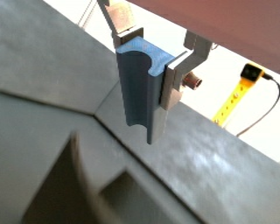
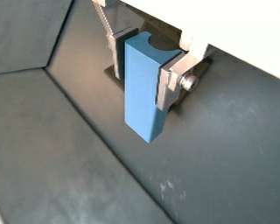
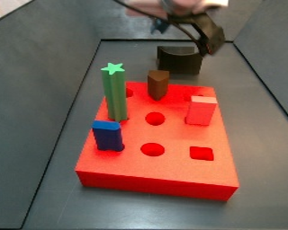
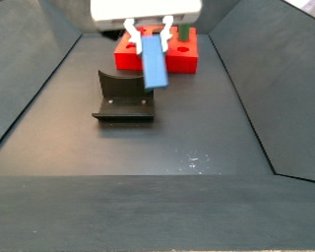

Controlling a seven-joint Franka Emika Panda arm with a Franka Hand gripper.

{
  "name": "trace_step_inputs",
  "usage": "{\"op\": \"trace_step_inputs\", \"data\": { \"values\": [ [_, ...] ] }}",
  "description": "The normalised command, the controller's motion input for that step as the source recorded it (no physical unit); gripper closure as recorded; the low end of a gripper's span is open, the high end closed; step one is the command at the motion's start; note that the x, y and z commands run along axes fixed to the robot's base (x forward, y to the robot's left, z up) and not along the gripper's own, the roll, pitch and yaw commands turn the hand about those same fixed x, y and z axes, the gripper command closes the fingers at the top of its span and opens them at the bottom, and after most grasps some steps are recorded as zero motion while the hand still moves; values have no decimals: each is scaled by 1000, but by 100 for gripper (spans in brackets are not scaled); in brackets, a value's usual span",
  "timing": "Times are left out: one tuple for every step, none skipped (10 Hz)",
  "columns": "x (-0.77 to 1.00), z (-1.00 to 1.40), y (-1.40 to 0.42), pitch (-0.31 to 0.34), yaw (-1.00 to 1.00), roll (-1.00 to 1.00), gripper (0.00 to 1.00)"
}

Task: Pick up the arch object. Move up. Place the arch object on the fixture. Regrasp the arch object. Rotate the arch object. Move to above the board. Insert the arch object.
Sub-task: Rotate the arch object.

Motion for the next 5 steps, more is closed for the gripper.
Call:
{"op": "trace_step_inputs", "data": {
  "values": [
    [-894,1000,79,-65,-38,-107,100],
    [-898,1000,77,-61,-47,-110,100],
    [-905,1000,66,-48,-57,-116,100],
    [-907,1000,61,-43,-62,-116,100],
    [-833,912,44,-27,-66,-117,100]
  ]
}}
